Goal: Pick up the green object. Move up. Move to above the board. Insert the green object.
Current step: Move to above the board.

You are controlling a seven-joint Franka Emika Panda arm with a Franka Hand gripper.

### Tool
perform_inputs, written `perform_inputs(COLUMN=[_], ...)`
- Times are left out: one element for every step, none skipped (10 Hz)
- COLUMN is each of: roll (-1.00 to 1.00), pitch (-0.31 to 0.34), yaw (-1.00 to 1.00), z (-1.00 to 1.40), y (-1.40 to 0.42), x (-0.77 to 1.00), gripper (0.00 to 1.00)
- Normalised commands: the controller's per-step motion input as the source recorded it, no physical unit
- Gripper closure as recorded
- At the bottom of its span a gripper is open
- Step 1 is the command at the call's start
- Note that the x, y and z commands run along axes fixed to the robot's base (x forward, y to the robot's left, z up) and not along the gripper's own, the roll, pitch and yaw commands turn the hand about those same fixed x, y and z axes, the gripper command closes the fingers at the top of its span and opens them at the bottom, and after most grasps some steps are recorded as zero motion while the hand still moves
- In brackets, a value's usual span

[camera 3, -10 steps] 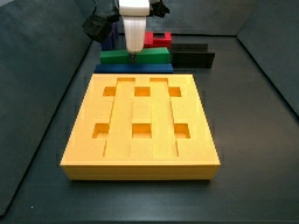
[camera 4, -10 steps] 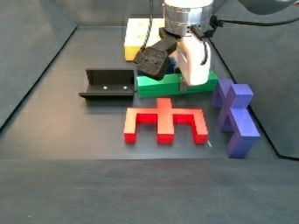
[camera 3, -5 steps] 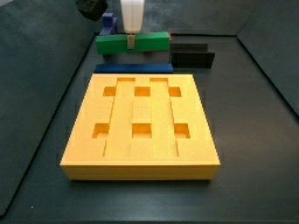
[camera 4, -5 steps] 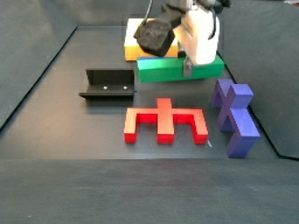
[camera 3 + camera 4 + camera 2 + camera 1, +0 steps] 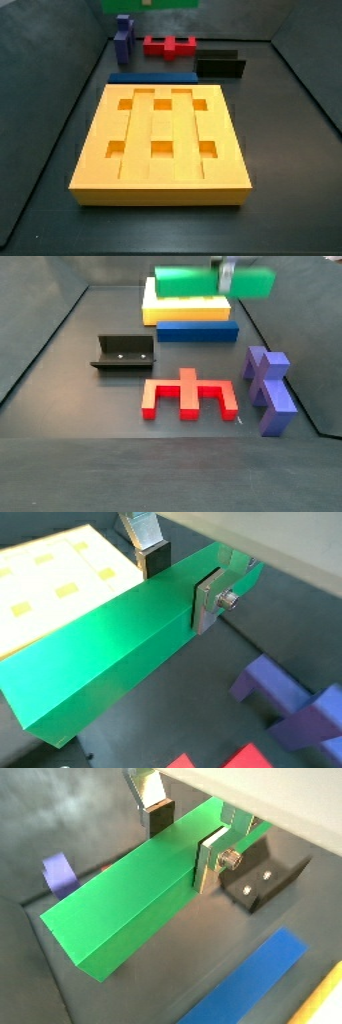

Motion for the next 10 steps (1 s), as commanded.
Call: perform_inputs(roll=[-0.04, -0.05, -0.05, -0.06, -0.06, 0.01, 0.03, 0.04, 0.02, 0.03], pitch=[0.069, 0.056, 0.045, 0.057, 0.063, 0.021, 0.022, 0.027, 0.039, 0.048], yaw=[0.00, 0.00, 0.00, 0.00, 0.00, 1.00, 1.00, 1.00, 1.00, 1.00], z=[1.40, 1.40, 0.78, 0.40, 0.19, 0.24, 0.22, 0.22, 0.23, 0.23], y=[0.00, -0.01, 0.00, 0.00, 0.00, -1.40, -1.40, -1.40, -1.40, -1.40], x=[0.00, -0.01, 0.02, 0.04, 0.05, 0.28, 0.27, 0.27, 0.30, 0.31], gripper=[1.00, 1.00, 1.00, 1.00, 1.00, 1.00, 1.00, 1.00, 1.00, 1.00])
